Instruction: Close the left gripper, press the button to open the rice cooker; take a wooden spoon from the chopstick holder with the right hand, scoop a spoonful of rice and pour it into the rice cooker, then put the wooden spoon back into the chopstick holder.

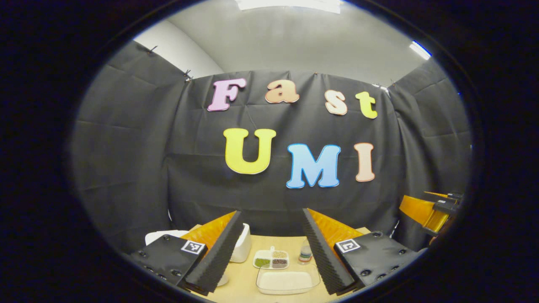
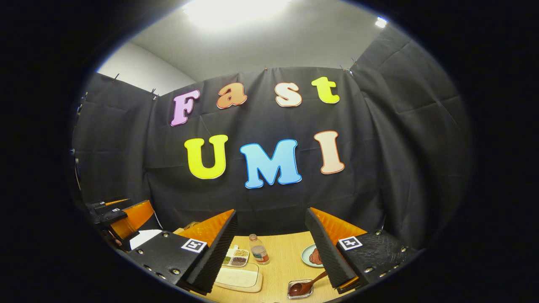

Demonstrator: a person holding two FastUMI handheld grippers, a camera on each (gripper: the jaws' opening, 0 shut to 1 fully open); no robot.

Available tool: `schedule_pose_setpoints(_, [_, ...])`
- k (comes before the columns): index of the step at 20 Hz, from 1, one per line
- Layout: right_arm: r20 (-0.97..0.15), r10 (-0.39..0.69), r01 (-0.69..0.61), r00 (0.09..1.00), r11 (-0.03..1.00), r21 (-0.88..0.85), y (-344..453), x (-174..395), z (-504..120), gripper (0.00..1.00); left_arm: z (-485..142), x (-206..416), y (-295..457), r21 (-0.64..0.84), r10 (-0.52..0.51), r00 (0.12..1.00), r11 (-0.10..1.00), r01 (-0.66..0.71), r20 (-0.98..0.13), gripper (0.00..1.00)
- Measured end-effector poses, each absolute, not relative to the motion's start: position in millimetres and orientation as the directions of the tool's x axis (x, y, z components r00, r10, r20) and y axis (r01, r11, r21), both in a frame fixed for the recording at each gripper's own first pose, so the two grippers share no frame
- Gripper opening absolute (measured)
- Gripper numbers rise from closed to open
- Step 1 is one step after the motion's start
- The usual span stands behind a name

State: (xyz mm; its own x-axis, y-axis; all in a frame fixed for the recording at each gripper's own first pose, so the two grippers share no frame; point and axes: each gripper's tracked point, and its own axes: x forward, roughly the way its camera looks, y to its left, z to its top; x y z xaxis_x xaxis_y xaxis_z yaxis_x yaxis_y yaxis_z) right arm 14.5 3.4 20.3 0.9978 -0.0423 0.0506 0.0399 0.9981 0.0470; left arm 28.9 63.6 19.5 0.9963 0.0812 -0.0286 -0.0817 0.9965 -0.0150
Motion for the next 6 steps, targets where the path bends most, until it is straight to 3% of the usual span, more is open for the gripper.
schedule_pose_setpoints(6, [0.041, -0.052, 0.050, 0.998, 0.998, 0.031, 10.0, 13.9, 17.3, 0.98, 14.9, 25.6, 72.9, -0.022, 0.074, 0.996, 0.997, -0.075, -0.045, 0.97])
